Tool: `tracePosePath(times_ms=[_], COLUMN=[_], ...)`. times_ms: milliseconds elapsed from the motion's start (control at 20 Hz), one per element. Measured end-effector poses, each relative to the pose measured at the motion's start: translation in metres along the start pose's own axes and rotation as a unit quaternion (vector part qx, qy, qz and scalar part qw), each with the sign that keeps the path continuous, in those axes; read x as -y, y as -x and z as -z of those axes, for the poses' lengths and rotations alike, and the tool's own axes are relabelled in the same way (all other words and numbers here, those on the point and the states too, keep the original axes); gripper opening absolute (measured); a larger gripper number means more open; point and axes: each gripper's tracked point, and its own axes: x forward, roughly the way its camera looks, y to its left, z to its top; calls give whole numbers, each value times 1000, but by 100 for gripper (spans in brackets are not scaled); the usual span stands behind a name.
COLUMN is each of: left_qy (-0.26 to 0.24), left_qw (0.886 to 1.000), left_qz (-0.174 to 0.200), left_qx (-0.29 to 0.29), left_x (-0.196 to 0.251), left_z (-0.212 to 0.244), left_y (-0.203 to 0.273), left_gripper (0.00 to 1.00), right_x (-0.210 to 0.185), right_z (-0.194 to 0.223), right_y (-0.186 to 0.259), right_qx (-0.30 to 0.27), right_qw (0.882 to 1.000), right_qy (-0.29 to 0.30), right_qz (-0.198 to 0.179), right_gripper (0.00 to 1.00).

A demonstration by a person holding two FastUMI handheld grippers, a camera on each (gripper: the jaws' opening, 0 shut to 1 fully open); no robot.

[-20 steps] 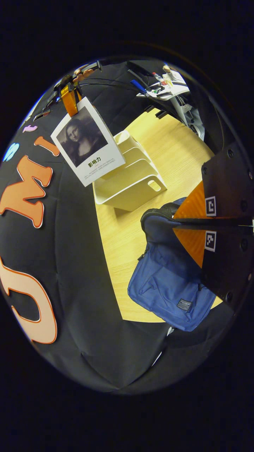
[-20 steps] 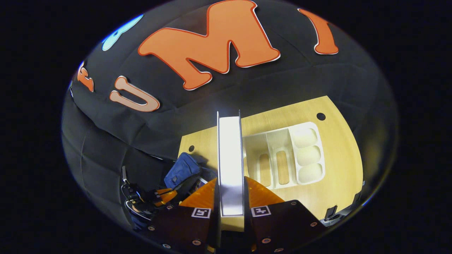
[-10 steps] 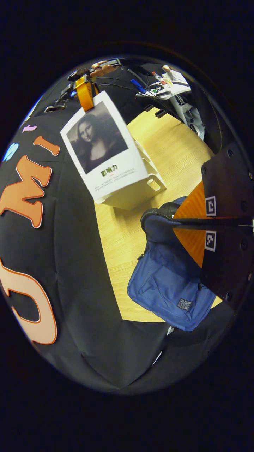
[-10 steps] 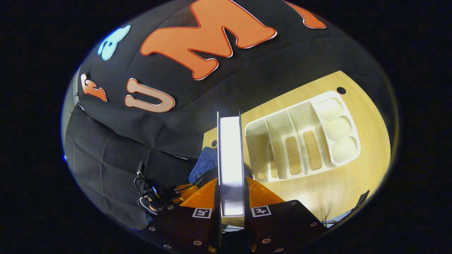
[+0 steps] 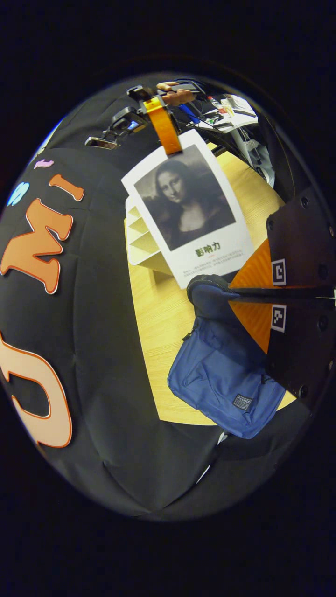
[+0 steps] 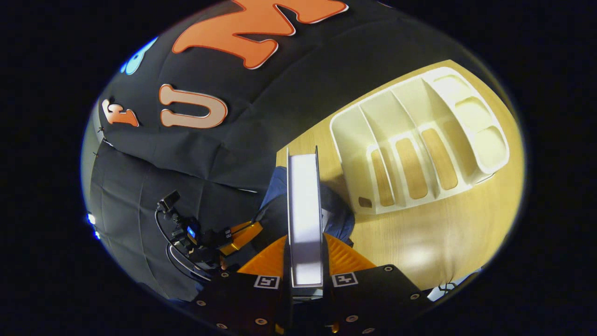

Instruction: Open the schoolbag, grab two books from the bookshelf and put them into the schoolbag.

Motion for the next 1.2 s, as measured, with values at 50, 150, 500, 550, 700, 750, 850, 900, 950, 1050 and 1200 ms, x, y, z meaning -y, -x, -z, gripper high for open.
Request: tracePosePath(times_ms=[50, 150, 500, 550, 700, 750, 850, 900, 950, 1050, 1200], left_qy=[4, 10, 12, 14, 17, 17, 16, 12, 9, 3, -5], left_qw=[1000, 1000, 1000, 1000, 1000, 1000, 1000, 1000, 1000, 1000, 1000], left_qz=[0, -2, -2, 0, 1, 1, 4, 7, 10, 11, 13], left_qx=[1, 1, -3, -4, -3, -5, -2, -2, 0, -1, -3], left_x=[0, -2, 3, 4, 5, 6, 9, 11, 14, 17, 21], left_z=[-1, -2, -4, -3, -4, -3, -5, -4, -5, -5, -8], left_y=[0, 1, -3, -4, -4, -4, -3, -2, -2, -2, -1], left_gripper=[1, 1, 1, 1, 1, 1, 1, 1, 1, 1, 1], right_x=[3, 7, 12, 8, -1, -2, -9, -11, -14, -15, -19], right_z=[7, 17, 43, 45, 56, 59, 66, 66, 66, 71, 75], right_y=[-7, -18, -71, -80, -103, -110, -125, -131, -135, -141, -151], right_qx=[-3, -9, -15, -14, -14, -12, -11, -6, -3, -3, -1], right_qw=[1000, 1000, 998, 998, 997, 997, 998, 998, 998, 997, 997], right_qy=[-3, -18, -47, -57, -75, -74, -65, -64, -68, -70, -75], right_qz=[3, 5, 25, 18, 12, 15, 15, 13, 11, 9, 6], right_gripper=[26, 25, 26, 26, 25, 26, 26, 26, 26, 26, 26])
